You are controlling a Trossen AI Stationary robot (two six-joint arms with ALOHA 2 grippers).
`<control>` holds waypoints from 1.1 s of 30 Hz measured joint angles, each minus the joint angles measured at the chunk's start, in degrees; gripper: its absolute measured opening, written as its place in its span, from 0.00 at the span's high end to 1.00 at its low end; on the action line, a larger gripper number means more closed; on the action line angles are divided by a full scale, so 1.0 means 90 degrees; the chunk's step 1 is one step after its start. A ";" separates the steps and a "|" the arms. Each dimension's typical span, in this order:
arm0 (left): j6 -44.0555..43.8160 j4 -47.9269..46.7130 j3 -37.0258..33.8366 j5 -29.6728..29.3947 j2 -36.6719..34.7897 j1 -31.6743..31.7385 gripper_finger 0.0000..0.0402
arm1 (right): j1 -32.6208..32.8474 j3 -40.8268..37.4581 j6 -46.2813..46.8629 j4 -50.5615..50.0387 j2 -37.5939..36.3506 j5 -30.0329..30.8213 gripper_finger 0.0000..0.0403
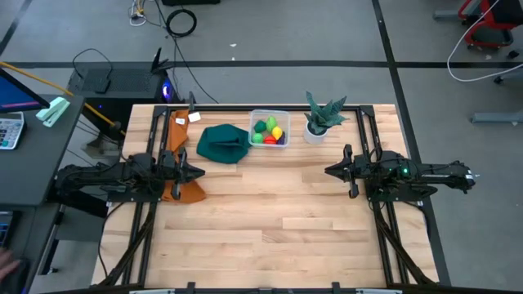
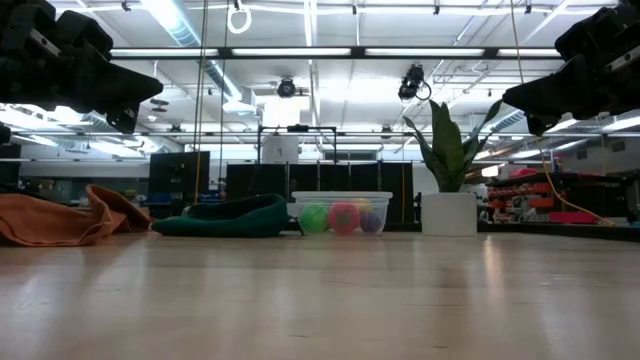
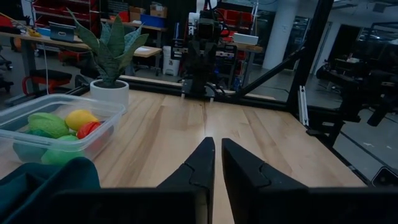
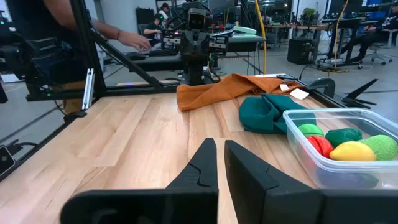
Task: Pick and placing Produce into tupperware
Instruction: Return to Home Position
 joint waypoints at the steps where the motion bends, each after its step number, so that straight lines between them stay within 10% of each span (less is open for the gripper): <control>1: 0.0002 0.0000 0.0000 0.0002 0.0000 -0.0002 0.91 | 0.0002 -0.0001 0.0001 0.0002 0.0002 0.0000 1.00; 33: 0.0004 0.0000 0.0000 0.0000 0.0000 0.0000 0.92 | 0.0001 -0.0001 0.0000 0.0002 0.0001 -0.0001 1.00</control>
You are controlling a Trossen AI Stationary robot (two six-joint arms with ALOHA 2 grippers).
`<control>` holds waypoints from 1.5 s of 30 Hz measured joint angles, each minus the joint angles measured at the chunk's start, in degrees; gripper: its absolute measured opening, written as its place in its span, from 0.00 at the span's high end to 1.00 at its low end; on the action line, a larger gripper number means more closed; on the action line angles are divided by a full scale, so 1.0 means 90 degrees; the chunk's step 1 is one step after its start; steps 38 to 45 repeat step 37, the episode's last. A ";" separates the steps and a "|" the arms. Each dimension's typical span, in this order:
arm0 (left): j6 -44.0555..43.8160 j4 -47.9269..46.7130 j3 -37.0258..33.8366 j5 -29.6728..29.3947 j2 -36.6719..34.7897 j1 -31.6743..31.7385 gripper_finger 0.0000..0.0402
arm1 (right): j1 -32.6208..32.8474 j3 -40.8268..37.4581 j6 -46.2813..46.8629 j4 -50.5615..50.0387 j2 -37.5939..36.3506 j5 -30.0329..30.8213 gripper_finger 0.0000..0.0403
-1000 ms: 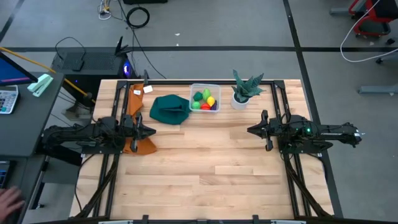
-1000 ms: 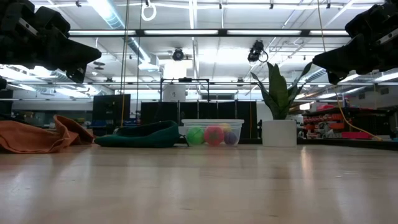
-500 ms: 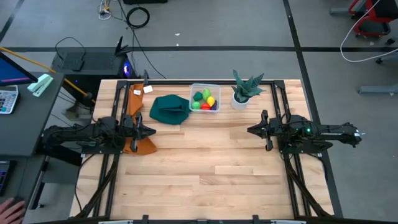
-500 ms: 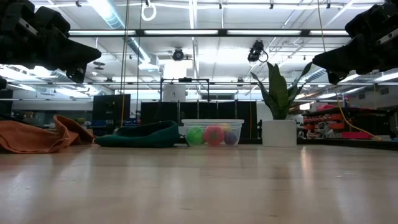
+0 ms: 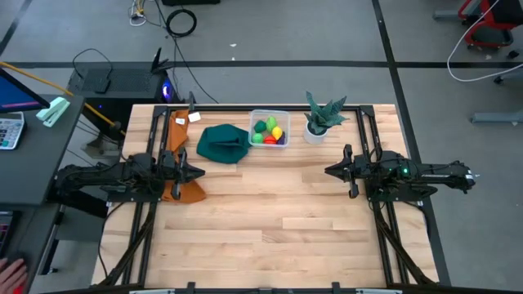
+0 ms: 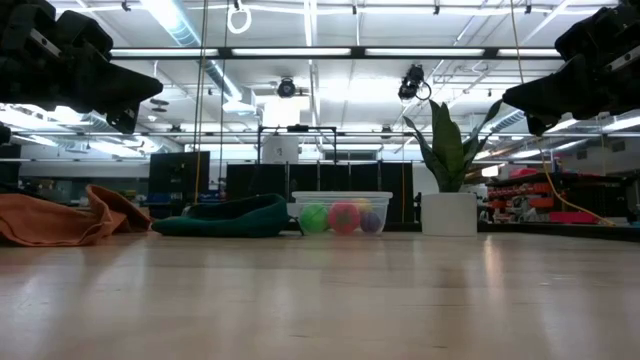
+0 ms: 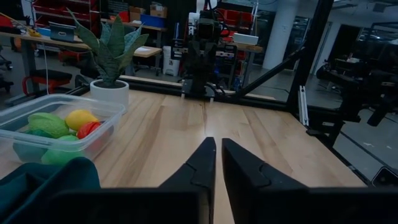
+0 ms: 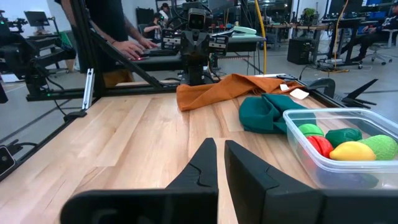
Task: Pick and placing Produce into tupperware
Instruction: Return to Home Position
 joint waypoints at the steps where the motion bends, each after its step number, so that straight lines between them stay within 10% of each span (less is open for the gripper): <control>1: -0.0002 0.0002 0.0000 0.0000 0.0000 0.0000 0.92 | -0.0001 0.0002 -0.0001 -0.0001 0.0001 0.0000 1.00; 45: -0.0003 0.0002 0.0000 -0.0002 0.0000 0.0000 0.91 | 0.0001 0.0000 0.0001 0.0000 0.0000 0.0001 1.00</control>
